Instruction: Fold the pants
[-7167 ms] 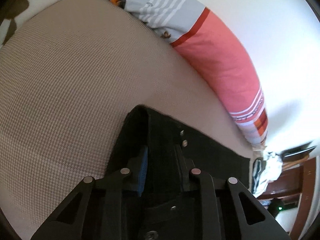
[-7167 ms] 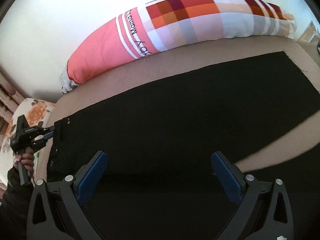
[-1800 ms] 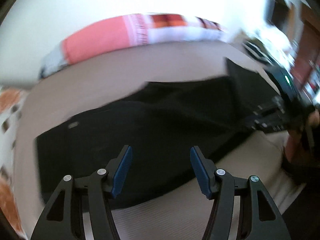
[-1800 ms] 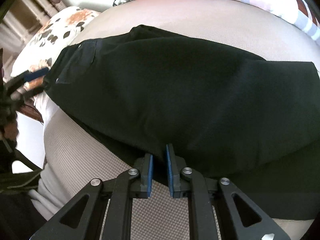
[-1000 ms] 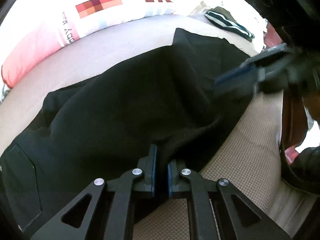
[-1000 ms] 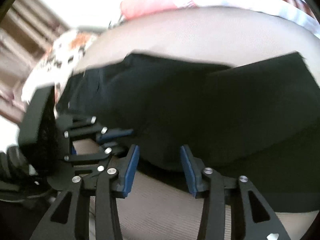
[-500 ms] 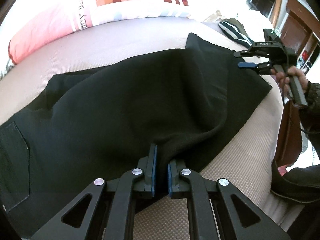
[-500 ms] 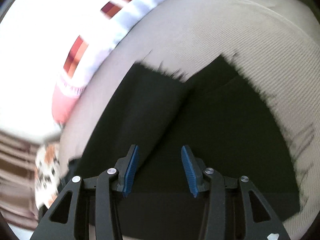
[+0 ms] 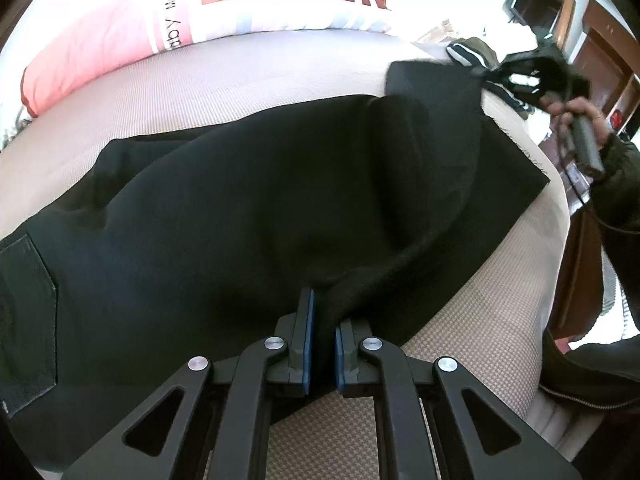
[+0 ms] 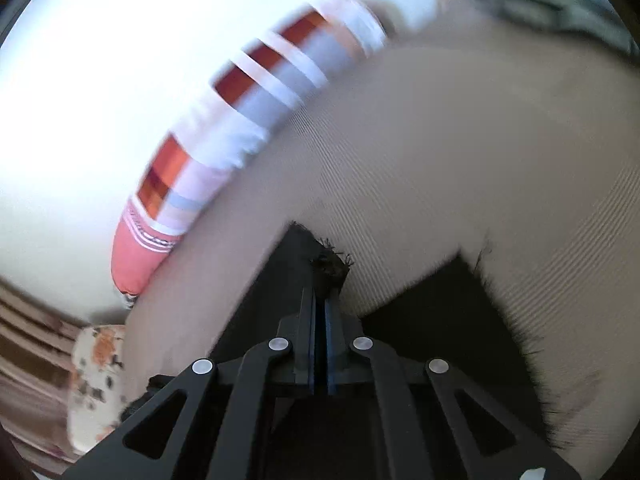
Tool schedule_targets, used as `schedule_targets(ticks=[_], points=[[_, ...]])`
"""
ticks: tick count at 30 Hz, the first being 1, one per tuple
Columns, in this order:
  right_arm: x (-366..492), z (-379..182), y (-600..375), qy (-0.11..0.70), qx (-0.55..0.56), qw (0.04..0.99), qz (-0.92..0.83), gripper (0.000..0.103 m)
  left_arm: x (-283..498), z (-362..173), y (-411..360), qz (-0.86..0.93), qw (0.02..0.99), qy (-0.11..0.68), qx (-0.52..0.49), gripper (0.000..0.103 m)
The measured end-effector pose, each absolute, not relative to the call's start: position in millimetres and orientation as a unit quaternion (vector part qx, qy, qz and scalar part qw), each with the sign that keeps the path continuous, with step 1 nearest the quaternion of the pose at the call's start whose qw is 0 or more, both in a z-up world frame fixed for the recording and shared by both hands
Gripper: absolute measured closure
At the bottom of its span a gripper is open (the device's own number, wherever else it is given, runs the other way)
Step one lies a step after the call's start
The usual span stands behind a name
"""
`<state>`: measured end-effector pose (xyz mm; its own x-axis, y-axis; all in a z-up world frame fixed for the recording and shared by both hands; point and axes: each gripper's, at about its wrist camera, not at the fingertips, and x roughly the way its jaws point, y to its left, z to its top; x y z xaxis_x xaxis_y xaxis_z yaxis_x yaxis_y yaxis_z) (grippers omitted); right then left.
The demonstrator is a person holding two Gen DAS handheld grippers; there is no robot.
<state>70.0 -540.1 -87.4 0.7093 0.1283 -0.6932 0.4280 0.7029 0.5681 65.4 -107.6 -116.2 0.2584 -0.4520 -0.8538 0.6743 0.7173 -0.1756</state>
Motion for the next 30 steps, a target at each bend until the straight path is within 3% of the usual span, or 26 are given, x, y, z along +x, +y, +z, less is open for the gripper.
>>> schedule_targets(ticks=[6,14,24,26,28,30], points=[[6,-37,-521,0.375,0.279,0.866,-0.177,0.100,64,-114,-114,-0.368,0.787,0.478,0.126,0.094],[-70,-124,-526,0.441,0.326,0.794,-0.261,0.101,56,-122,-123,-0.383,0.779,0.466,0.174,0.093],[-90,-127,-532,0.439,0.327,0.790,-0.277,0.103,55,-122,-122,-0.391,0.776,0.460,0.184,0.093],[-90,-133,-531,0.451,0.325,0.783,-0.278,0.102,55,-121,-123,-0.390,0.772,0.465,0.186,0.090],[-93,-133,-533,0.448,0.334,0.783,-0.275,0.097,56,-118,-122,-0.396,0.764,0.479,0.173,0.076],[-95,-129,-537,0.447,0.339,0.779,-0.280,0.096,54,-111,-120,-0.411,0.751,0.493,0.154,0.068]])
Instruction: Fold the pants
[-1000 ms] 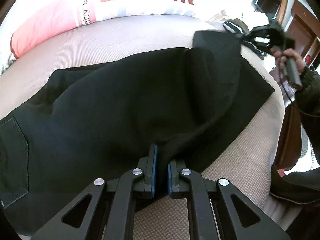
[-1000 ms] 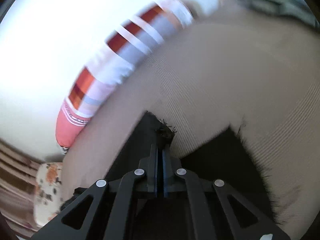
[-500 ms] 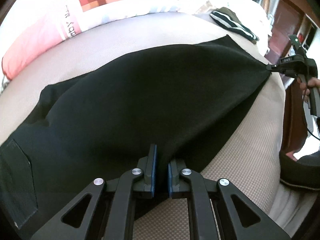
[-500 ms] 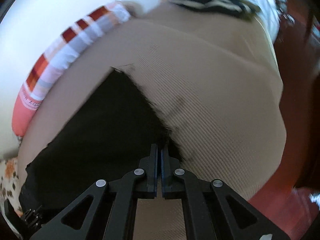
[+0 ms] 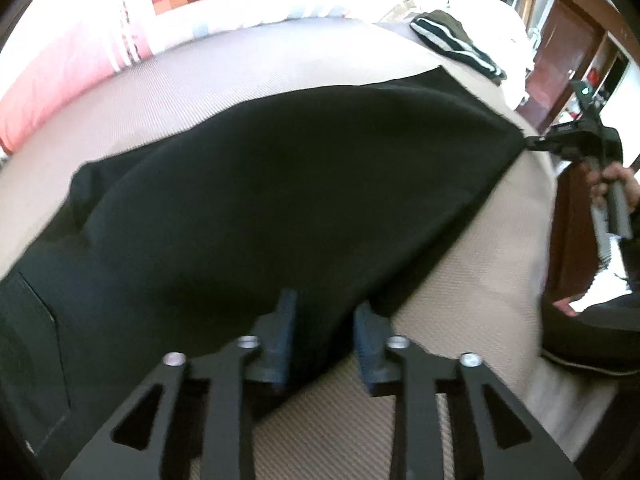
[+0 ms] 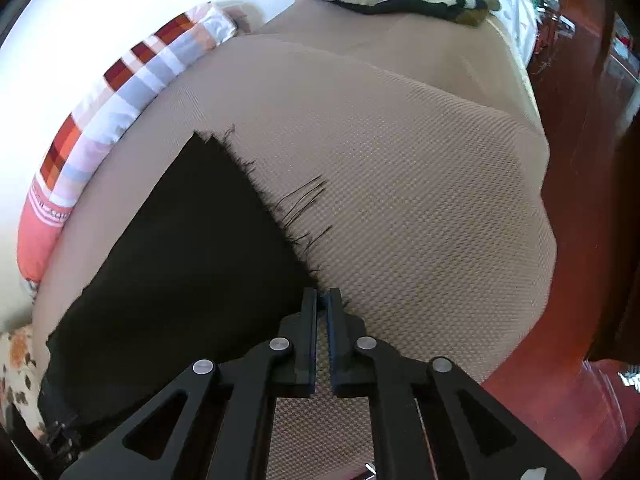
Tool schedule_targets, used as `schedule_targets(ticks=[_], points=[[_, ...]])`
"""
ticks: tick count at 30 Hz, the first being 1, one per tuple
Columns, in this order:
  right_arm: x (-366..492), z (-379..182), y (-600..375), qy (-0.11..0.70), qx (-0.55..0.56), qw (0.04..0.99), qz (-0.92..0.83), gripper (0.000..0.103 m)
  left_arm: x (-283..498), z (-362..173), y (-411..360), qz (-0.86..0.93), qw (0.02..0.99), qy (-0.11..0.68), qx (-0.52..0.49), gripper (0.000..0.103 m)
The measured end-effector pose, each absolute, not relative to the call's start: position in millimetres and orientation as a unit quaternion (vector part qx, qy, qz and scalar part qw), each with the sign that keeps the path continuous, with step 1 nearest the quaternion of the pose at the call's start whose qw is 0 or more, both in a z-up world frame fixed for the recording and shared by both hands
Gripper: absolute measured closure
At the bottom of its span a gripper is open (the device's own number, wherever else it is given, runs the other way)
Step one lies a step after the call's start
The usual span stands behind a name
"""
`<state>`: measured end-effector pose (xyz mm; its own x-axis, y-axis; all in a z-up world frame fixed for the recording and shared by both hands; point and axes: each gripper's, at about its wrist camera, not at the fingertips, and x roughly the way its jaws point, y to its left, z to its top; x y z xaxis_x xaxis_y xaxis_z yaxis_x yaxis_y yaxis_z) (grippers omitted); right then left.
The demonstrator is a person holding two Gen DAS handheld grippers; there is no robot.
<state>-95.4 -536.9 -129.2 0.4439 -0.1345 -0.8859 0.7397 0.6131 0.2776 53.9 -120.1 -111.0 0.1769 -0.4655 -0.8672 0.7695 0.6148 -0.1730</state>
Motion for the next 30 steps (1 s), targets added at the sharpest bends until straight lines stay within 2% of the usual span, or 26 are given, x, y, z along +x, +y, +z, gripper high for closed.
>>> schedule_targets(ticks=[2,6,9,16,24,30], points=[[-95,-123,-540,0.443,0.337,0.783,-0.279,0.095,49,-102,-118,-0.431,0.746,0.487,0.143,0.066],[-80,-101,-546,0.433,0.307,0.803,-0.272,0.082,48,-84,-113,-0.462,0.744,0.467,0.118,0.065],[-58,-90,-549,0.434,0.291,0.814,-0.253,0.074,61,-84,-111,-0.440,0.764,0.462,0.093,0.056],[-6,-89,-541,0.448,0.284,0.825,-0.193,0.071,92,-123,-115,-0.410,0.753,0.512,0.059,0.056],[28,-104,-482,0.489,0.247,0.830,-0.102,0.068,73,-122,-110,-0.441,0.723,0.529,0.064,0.056],[49,-103,-500,0.493,0.233,0.834,-0.086,0.067,67,-121,-110,-0.434,0.725,0.531,0.057,0.056]])
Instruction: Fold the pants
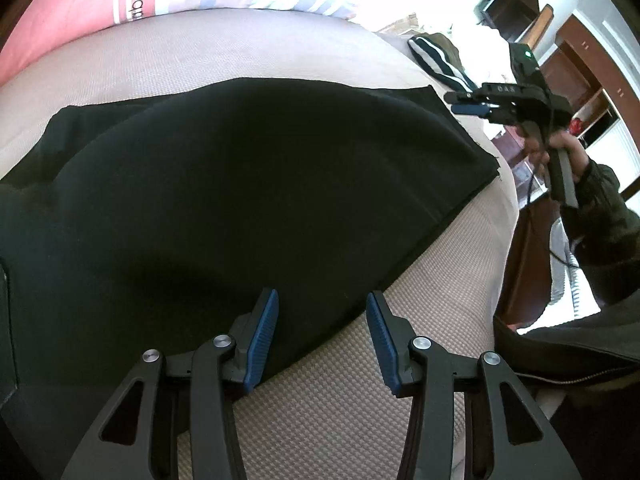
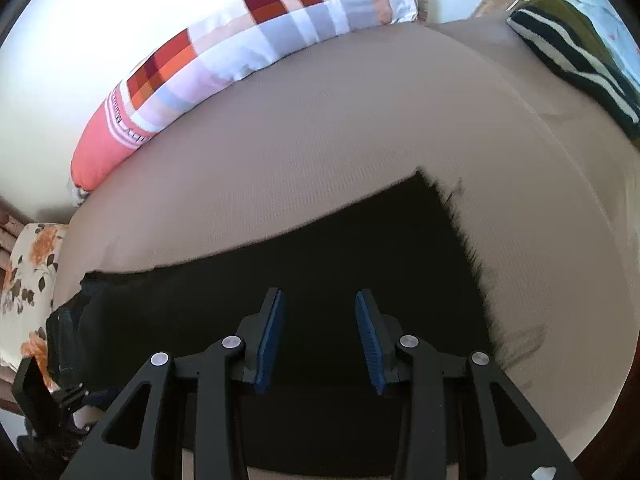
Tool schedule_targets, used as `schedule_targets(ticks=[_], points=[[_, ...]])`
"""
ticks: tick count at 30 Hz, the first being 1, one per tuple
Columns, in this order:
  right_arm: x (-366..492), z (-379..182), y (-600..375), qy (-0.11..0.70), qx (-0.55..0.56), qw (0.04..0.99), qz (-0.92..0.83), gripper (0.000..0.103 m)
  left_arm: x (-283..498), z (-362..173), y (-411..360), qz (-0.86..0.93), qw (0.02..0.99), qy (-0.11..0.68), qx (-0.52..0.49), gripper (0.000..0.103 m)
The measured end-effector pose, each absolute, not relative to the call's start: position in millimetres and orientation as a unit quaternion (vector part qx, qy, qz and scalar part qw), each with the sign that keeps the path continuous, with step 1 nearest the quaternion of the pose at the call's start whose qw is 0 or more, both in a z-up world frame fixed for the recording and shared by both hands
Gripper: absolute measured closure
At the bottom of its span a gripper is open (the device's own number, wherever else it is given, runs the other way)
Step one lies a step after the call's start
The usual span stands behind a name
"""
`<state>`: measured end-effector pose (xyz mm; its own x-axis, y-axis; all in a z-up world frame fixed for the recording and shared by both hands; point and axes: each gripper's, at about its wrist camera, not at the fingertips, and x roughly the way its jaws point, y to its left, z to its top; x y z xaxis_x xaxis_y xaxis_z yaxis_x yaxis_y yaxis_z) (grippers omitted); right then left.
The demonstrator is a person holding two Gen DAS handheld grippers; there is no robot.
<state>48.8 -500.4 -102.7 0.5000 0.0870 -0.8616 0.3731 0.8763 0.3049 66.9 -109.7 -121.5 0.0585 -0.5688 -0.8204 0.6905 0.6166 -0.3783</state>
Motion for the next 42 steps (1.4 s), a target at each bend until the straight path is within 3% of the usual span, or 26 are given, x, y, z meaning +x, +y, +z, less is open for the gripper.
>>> schedule_targets(ticks=[16,20,23,24,26,33,42], points=[[91,-128,-607,0.490,0.323,0.808,-0.043,0.068,74,-122,-100,-0.423,0.724,0.543,0.033,0.056],[92,-133,-602,0.502,0.325,0.802,-0.001,0.085,75,-120,-101,-0.421,0.724,0.545,0.035,0.056],[93,-138,-596,0.508,0.312,0.803,0.013,0.088,76,-120,-104,-0.420,0.724,0.545,0.036,0.056],[94,-140,-594,0.508,0.306,0.805,0.008,0.096,76,-119,-105,-0.419,0.725,0.546,0.037,0.056],[90,-135,-590,0.488,0.294,0.821,-0.016,0.101,74,-118,-106,-0.417,0.726,0.546,0.041,0.056],[54,-95,-572,0.398,0.260,0.875,-0.095,0.103,73,-118,-110,-0.410,0.732,0.543,0.043,0.056],[84,-132,-576,0.451,0.232,0.849,-0.151,0.103,70,-123,-103,-0.410,0.738,0.534,0.029,0.056]])
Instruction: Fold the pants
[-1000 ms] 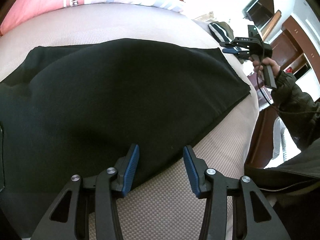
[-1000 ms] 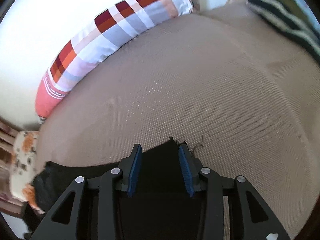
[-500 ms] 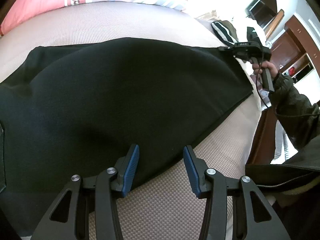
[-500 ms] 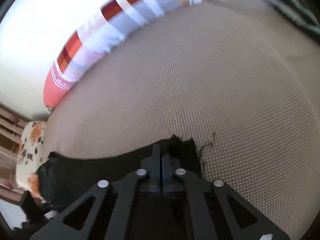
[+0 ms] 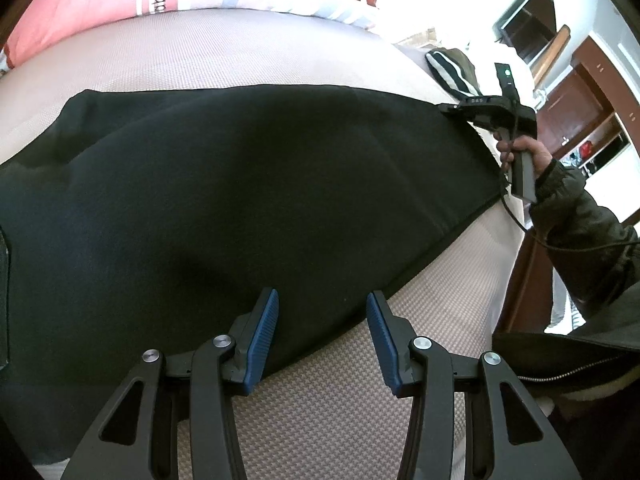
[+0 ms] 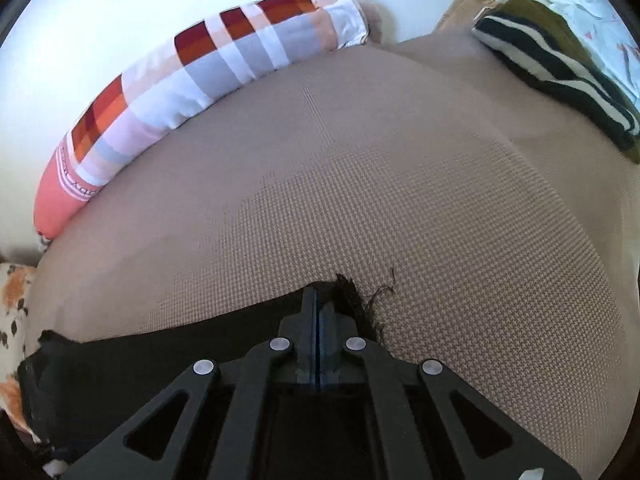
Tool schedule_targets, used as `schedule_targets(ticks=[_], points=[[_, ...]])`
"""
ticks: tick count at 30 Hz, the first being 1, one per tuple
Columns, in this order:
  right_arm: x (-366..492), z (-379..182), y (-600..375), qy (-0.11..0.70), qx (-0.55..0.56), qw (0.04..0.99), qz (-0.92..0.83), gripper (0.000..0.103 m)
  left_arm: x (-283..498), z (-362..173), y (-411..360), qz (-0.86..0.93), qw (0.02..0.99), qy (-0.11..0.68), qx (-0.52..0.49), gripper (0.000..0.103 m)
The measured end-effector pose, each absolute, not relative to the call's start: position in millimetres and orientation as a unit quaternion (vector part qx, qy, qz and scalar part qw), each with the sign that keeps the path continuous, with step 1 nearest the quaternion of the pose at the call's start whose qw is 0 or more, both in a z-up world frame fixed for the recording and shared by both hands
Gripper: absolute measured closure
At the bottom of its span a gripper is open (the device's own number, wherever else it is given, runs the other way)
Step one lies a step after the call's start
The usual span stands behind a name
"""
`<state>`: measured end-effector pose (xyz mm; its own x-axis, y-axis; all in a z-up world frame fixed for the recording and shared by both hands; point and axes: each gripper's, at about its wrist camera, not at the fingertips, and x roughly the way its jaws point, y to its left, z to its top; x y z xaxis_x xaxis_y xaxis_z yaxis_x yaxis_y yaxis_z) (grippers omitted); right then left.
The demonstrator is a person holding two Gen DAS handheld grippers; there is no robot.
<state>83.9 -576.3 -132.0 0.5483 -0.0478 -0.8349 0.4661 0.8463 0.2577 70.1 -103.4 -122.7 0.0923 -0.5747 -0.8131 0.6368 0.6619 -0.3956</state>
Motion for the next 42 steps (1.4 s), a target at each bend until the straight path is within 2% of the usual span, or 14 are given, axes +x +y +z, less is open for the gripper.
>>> schedule_targets(ticks=[2,3,5,9,14,17,24,28,31,36,37,38,39,42], points=[[86,-130,-577,0.463,0.238,0.840,-0.151,0.098,69,-123,-101,-0.411,0.741,0.531,0.024,0.056],[85,-128,-578,0.470,0.244,0.834,-0.154,0.086,70,-123,-99,-0.411,0.740,0.532,0.018,0.056],[80,-118,-577,0.477,0.241,0.828,-0.169,0.074,75,-120,-97,-0.405,0.738,0.540,0.015,0.056],[75,-83,-553,0.465,0.193,0.846,-0.177,0.074,85,-92,-78,-0.384,0.781,0.493,0.005,0.056],[113,-61,-478,0.477,0.167,0.861,-0.057,0.071,118,-82,-37,-0.295,0.837,0.460,-0.004,0.056],[150,-64,-416,0.496,0.149,0.855,0.030,0.068,135,-87,-6,-0.233,0.858,0.458,-0.014,0.056],[228,-86,-273,0.537,0.100,0.808,0.220,0.068,138,-94,51,-0.130,0.887,0.442,-0.007,0.056],[254,-100,-208,0.556,0.078,0.768,0.308,0.067,138,-106,76,-0.110,0.882,0.457,-0.030,0.056],[269,-112,-173,0.572,0.059,0.744,0.339,0.062,139,-112,83,-0.119,0.876,0.465,-0.046,0.056],[284,-136,-138,0.602,0.026,0.706,0.371,0.063,136,-114,83,-0.135,0.876,0.461,-0.041,0.056],[285,-138,-134,0.605,0.024,0.699,0.380,0.066,135,-115,83,-0.138,0.876,0.461,-0.041,0.056],[284,-137,-134,0.601,0.021,0.701,0.383,0.087,135,-115,84,-0.141,0.876,0.460,-0.042,0.056],[285,-133,-133,0.591,0.017,0.710,0.382,0.092,135,-115,85,-0.143,0.876,0.459,-0.043,0.056],[291,-120,-138,0.567,0.029,0.735,0.370,0.096,134,-116,89,-0.149,0.876,0.456,-0.053,0.056]])
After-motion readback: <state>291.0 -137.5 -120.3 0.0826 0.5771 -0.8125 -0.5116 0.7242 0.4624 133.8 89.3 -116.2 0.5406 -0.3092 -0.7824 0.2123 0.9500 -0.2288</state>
